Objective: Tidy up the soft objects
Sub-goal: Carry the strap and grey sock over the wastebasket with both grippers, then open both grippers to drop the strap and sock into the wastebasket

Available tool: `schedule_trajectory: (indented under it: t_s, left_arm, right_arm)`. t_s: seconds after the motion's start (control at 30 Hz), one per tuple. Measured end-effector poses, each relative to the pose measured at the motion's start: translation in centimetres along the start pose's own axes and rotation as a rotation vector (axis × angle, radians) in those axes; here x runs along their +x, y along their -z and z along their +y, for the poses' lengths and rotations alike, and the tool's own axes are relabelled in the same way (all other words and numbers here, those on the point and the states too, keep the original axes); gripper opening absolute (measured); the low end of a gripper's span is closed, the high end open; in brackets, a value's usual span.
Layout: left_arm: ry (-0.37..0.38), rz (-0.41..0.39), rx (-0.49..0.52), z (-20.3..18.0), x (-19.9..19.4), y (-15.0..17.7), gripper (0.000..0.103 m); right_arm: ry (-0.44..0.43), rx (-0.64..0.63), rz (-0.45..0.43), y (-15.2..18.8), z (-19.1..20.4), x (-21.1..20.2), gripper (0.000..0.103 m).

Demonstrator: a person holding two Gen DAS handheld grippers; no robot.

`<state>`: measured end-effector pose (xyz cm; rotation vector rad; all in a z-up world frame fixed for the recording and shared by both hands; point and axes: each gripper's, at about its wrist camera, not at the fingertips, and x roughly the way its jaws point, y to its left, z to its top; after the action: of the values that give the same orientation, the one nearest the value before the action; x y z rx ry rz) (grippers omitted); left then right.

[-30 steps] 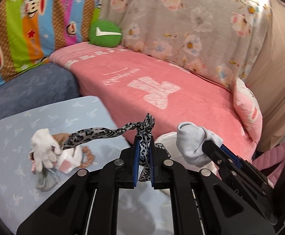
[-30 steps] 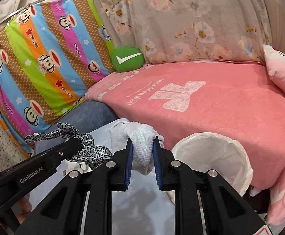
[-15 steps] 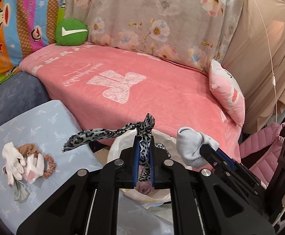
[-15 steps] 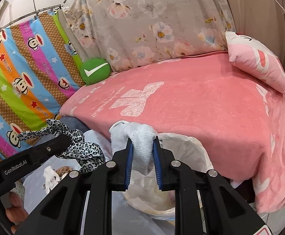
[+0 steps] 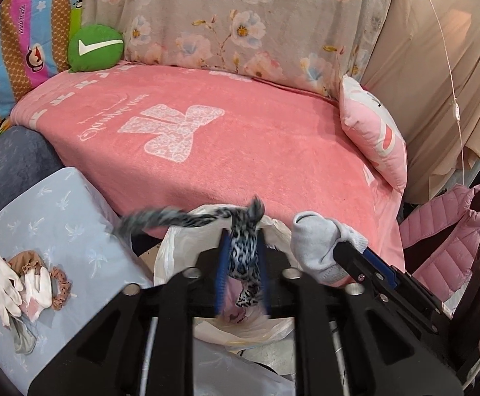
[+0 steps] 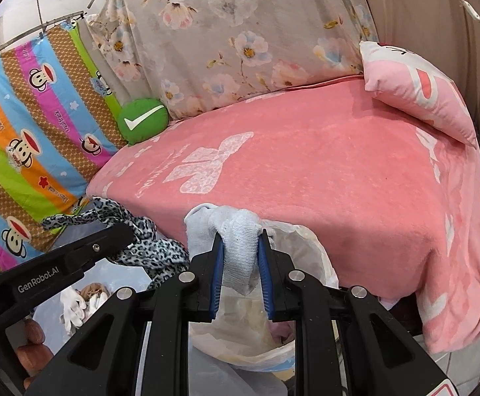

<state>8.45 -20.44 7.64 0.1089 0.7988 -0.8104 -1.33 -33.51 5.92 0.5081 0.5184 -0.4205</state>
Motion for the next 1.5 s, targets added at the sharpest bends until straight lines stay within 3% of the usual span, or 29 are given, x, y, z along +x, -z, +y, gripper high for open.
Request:
schedule_trajectory:
  t_s: [0.03, 0.1, 0.13, 0.47, 0.6, 0.67, 1.5]
  left_arm:
    - [-0.010, 0.005, -0.002, 0.0, 0.1, 0.0, 0.051]
    - [-0.045, -0.016, -0.014, 0.3, -0.1, 0.1, 0.067]
    - [-0.058, -0.031, -0.018, 0.4, -0.3, 0.2, 0.070]
    - [-0.105, -0.025, -0.053, 2.3, -0.6, 0.3, 0.070]
    - [-0.124, -0.022, -0.073, 3.1, -0.5, 0.5, 0.070]
    - [-0.130, -0.022, -0.084, 3.6, -0.6, 0.6, 0.070]
    - [-0.196, -0.046, -0.228, 9.4, -3.6, 3.1, 0.070]
  right_arm:
    - [0.000, 0.003, 0.002, 0.0, 0.0, 0.1, 0.019]
    - [-0.001, 0.005, 0.003, -0.1, 0.0, 0.3, 0.020]
    - [0.000, 0.003, 0.003, -0.1, 0.0, 0.4, 0.020]
    - [-0.004, -0.027, 0.006, -0.3, 1.4, 1.2, 0.025]
    - [-0.012, -0.043, 0.008, -0.3, 2.2, 1.5, 0.040]
    - [-0.018, -0.052, 0.006, -0.3, 2.7, 1.5, 0.042]
    - [-0.076, -0.178, 0.066, 2.0, 9.2, 1.1, 0.044]
